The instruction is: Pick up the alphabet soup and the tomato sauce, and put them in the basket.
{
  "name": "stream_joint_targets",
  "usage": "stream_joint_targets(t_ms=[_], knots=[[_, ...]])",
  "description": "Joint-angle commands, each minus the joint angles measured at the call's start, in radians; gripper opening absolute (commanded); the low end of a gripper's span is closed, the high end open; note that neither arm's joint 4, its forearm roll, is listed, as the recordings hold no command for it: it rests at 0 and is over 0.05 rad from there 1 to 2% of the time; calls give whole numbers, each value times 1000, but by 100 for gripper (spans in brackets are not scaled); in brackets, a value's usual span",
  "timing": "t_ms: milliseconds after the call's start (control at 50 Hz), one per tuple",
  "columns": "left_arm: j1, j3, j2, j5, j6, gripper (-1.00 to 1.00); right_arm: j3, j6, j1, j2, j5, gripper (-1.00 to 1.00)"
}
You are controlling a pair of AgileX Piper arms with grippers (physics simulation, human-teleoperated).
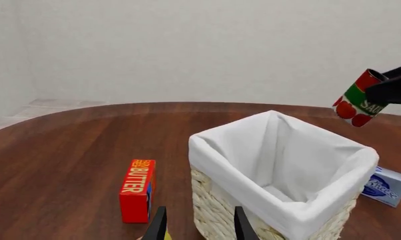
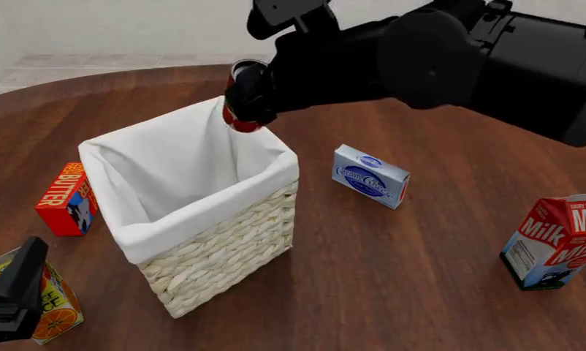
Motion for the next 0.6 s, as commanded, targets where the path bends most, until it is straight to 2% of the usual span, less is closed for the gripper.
stream_joint_targets(t_ms=[20,600], knots=[[0,0,-1,1,-4,100,-6,21,18,22,-12,-100],[-4,1,0,-1,-15,100,14,31,50,79,-45,-100]])
